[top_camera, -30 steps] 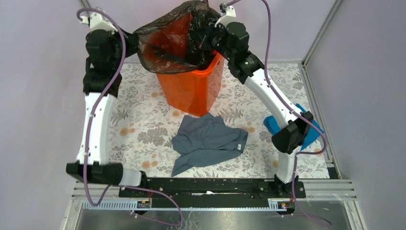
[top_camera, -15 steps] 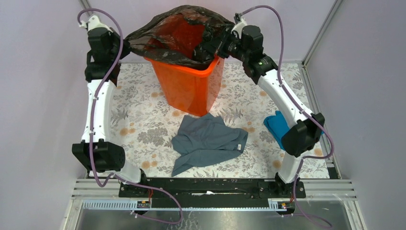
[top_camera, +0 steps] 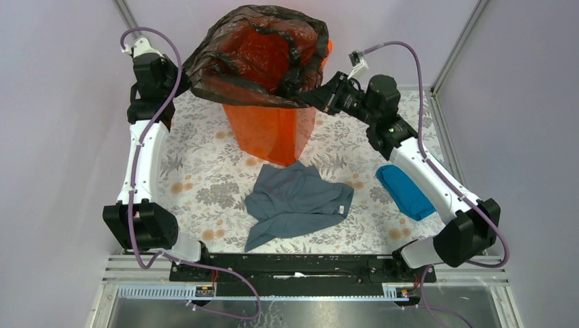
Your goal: Put the trash bags into the trash bin
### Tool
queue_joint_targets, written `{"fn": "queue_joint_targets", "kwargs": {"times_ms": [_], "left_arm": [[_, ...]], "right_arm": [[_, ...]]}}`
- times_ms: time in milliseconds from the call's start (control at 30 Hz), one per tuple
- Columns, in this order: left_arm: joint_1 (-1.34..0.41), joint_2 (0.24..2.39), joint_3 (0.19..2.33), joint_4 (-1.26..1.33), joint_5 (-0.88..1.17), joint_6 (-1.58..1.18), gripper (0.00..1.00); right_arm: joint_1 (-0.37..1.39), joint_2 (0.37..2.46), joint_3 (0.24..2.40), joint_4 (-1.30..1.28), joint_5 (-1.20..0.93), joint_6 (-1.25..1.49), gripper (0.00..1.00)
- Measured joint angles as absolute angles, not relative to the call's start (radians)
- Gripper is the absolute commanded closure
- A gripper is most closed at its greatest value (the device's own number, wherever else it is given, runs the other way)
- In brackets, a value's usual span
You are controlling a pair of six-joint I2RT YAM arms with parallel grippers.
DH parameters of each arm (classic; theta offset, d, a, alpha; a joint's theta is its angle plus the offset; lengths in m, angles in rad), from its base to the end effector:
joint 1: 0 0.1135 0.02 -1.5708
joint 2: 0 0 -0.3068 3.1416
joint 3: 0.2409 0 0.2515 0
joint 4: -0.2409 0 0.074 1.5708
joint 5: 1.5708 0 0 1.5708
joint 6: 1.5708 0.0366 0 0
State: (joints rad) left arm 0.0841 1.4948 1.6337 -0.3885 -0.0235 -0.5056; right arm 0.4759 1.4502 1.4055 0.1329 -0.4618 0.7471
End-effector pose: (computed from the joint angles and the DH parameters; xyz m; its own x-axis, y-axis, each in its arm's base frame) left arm 0.3362 0.0292 0.4853 -0.1637 -0.4997 -0.8506 -0.2125 0.8598 -0.4642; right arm 0.2913 0.1685 0.4765 -0.4893 0.4322 -0.7575 -0.6435 0.4072 0.6481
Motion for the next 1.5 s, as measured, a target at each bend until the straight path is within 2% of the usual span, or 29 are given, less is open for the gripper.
{"fn": "queue_joint_targets", "kwargs": {"times_ms": [200,367,500,600,700,933,1200,1500], "left_arm": [[0.084,1.487,1.584,-0.376,-0.027,-0.499,1.0],[0.084,1.462,1.544,-0.368,-0.026,-0.498,1.0],[0.084,1.455,1.53,-0.342,-0.022,-0.5,0.92],[0.084,1.455,1.525,-0.334,-0.006,-0.506,0.87],[0.084,1.455,1.522,-0.325,0.009,-0.507,0.8],[0.084,1.453,1.495,-0.315,0.019,-0.504,0.78],[0.084,1.429,1.487,-0.309,0.025,-0.502,0.75],[0.084,1.42,1.461,-0.282,0.061,-0.496,0.7]], "right_arm": [[0.476,1.378,1.219,0.29,-0.457,0.775,0.83],[0.477,1.368,1.072,0.332,-0.452,0.784,0.74],[0.477,1.369,1.058,0.329,-0.427,0.751,0.69],[0.477,1.384,1.09,0.316,-0.397,0.696,0.56],[0.477,1.399,1.143,0.266,-0.366,0.629,0.34],[0.477,1.32,1.169,0.101,-0.289,0.393,0.03],[0.477,1.18,1.217,-0.008,-0.249,0.149,0.0],[0.477,1.269,1.463,-0.009,-0.023,0.101,0.0]]}}
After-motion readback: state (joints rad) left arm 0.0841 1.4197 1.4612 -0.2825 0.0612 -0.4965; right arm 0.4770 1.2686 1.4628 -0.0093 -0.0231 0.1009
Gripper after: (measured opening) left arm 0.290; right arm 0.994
